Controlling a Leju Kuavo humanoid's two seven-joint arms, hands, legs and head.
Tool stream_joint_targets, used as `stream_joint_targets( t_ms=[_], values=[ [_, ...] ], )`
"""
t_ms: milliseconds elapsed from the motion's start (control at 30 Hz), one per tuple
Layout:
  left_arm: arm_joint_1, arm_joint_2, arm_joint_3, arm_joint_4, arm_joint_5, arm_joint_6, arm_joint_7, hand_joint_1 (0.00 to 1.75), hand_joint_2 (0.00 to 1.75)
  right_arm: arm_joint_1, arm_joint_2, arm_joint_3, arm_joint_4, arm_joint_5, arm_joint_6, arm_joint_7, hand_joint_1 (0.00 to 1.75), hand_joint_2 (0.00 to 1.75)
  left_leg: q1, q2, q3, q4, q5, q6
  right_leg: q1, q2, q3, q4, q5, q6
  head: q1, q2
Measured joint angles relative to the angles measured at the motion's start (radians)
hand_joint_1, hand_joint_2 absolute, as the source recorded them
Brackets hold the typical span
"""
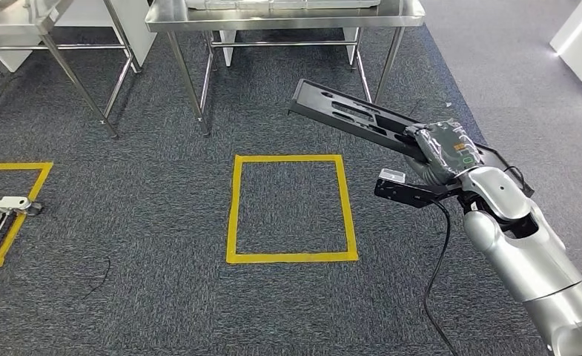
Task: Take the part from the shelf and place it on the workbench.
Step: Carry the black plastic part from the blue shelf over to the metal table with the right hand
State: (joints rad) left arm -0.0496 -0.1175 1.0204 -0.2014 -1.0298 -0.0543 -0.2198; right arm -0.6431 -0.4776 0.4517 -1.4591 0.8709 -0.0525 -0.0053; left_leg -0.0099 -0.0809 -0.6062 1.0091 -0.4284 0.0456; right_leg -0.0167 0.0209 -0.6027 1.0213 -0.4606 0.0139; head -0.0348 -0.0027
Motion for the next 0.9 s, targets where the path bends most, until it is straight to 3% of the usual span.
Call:
stream_joint_targets(
  t_ms=[67,100,167,200,233,267,333,400,500,567,633,700,733,767,833,900],
  values=[
    [0.0,0.0,0.0,0.0,0.0,-0.001,-0.001,0.0,1.75,-0.005,0.0,0.0,0.001,0.0,0.001,0.0,1.75,1.75,0.005,0.005,0.023,-0.034,0.012,0.015,0.001,-0.004,-0.005,0.021,-0.016,0.008,0.0,0.0],
    [0.0,0.0,0.0,0.0,0.0,-0.002,-0.001,0.0,1.75,-0.007,0.0,0.0,0.002,0.0,0.001,0.0,1.75,1.75,0.009,0.008,0.033,-0.047,0.018,0.017,0.001,-0.007,-0.023,0.061,-0.038,0.009,0.0,0.0],
    [0.0,0.0,0.0,0.0,-0.001,-0.005,-0.002,0.0,1.75,-0.012,0.0,0.0,0.005,-0.001,0.002,0.0,1.75,1.75,0.01,0.012,0.04,-0.052,0.017,0.017,-0.003,-0.008,-0.087,0.179,-0.093,0.016,0.0,0.0],
    [0.0,0.0,0.0,0.0,-0.002,-0.006,-0.002,0.0,1.75,-0.011,0.0,0.001,0.007,-0.001,0.003,0.0,1.75,1.75,0.011,0.014,0.04,-0.049,0.013,0.014,-0.007,-0.009,-0.115,0.225,-0.105,0.022,0.0,0.0],
    [0.0,0.0,0.0,0.0,-0.002,-0.007,-0.002,0.0,1.75,-0.01,0.0,0.001,0.009,-0.001,0.004,0.0,1.75,1.75,0.013,0.015,0.04,-0.044,0.009,0.009,-0.012,-0.009,-0.128,0.242,-0.1,0.028,0.0,0.0],
    [0.0,0.0,0.0,0.0,-0.002,-0.008,-0.002,0.0,1.75,-0.009,0.0,0.001,0.012,-0.001,0.005,0.001,1.75,1.75,0.016,0.015,0.04,-0.037,0.002,0.003,-0.018,-0.01,-0.123,0.223,-0.077,0.035,0.0,0.0],
    [0.0,0.0,0.0,0.0,-0.002,-0.01,-0.002,0.0,1.75,-0.011,0.0,0.002,0.015,-0.001,0.005,0.001,1.75,1.75,0.022,0.015,0.036,-0.012,-0.017,-0.013,-0.032,-0.009,-0.072,0.117,-0.015,0.051,0.001,0.0],
    [-0.002,0.002,0.0,0.0,-0.003,-0.01,-0.002,0.0,1.75,-0.015,0.0,0.003,0.018,-0.002,0.006,0.0,1.75,1.75,0.021,0.013,0.024,0.02,-0.039,-0.029,-0.037,-0.001,-0.038,0.047,0.006,0.044,0.0,0.0],
    [-0.003,0.003,0.0,0.0,-0.003,-0.011,-0.002,0.0,1.75,-0.016,0.0,0.005,0.022,-0.003,0.009,0.001,1.75,1.75,0.021,0.01,0.016,0.032,-0.052,-0.042,-0.031,0.001,-0.037,0.046,-0.005,0.014,-0.001,0.0],
    [-0.002,0.002,0.0,0.0,-0.004,-0.012,-0.002,0.0,1.75,-0.017,0.0,0.006,0.023,-0.004,0.01,0.001,1.75,1.75,0.023,0.03,0.007,0.062,-0.07,-0.05,-0.031,-0.003,-0.031,0.046,-0.009,0.0,-0.001,0.0],
    [-0.004,0.001,0.0,0.0,-0.004,-0.013,-0.002,0.0,1.75,-0.018,0.0,0.006,0.023,-0.004,0.01,0.0,1.75,1.75,0.023,0.06,-0.043,0.165,-0.115,-0.057,-0.028,-0.01,-0.022,0.045,-0.015,-0.011,-0.001,0.0],
    [-0.007,0.001,0.0,0.0,-0.004,-0.013,-0.002,0.0,1.75,-0.016,0.0,0.009,0.023,-0.004,0.01,0.001,1.75,1.75,0.023,0.071,-0.115,0.286,-0.153,-0.058,-0.023,-0.017,-0.016,0.045,-0.022,-0.016,-0.001,0.0],
    [-0.006,0.001,0.0,0.0,-0.005,-0.013,-0.002,0.0,1.75,-0.014,0.0,0.011,0.024,-0.004,0.01,0.001,1.75,1.75,0.023,0.073,-0.136,0.313,-0.15,-0.055,-0.02,-0.02,-0.011,0.045,-0.026,-0.016,-0.001,0.0],
    [-0.005,0.001,0.0,0.0,-0.005,-0.013,-0.002,0.0,1.75,-0.013,0.0,0.013,0.024,-0.003,0.01,0.0,1.75,1.75,0.022,0.073,-0.139,0.301,-0.126,-0.051,-0.018,-0.021,-0.006,0.045,-0.03,-0.017,-0.001,0.0],
    [-0.003,0.002,0.0,0.0,-0.006,-0.014,-0.004,0.0,1.75,-0.012,0.0,0.017,0.023,-0.001,0.01,0.0,1.75,1.75,0.016,0.074,-0.098,0.184,-0.045,-0.032,-0.013,-0.024,0.009,0.044,-0.041,-0.017,-0.001,0.0],
    [-0.004,0.004,0.0,0.0,-0.006,-0.015,-0.005,0.0,1.75,-0.015,0.0,0.019,0.023,0.002,0.011,0.0,1.75,1.75,0.007,0.078,-0.051,0.078,-0.001,-0.013,-0.01,-0.028,0.02,0.04,-0.047,-0.012,0.0,0.0]
  ],
)
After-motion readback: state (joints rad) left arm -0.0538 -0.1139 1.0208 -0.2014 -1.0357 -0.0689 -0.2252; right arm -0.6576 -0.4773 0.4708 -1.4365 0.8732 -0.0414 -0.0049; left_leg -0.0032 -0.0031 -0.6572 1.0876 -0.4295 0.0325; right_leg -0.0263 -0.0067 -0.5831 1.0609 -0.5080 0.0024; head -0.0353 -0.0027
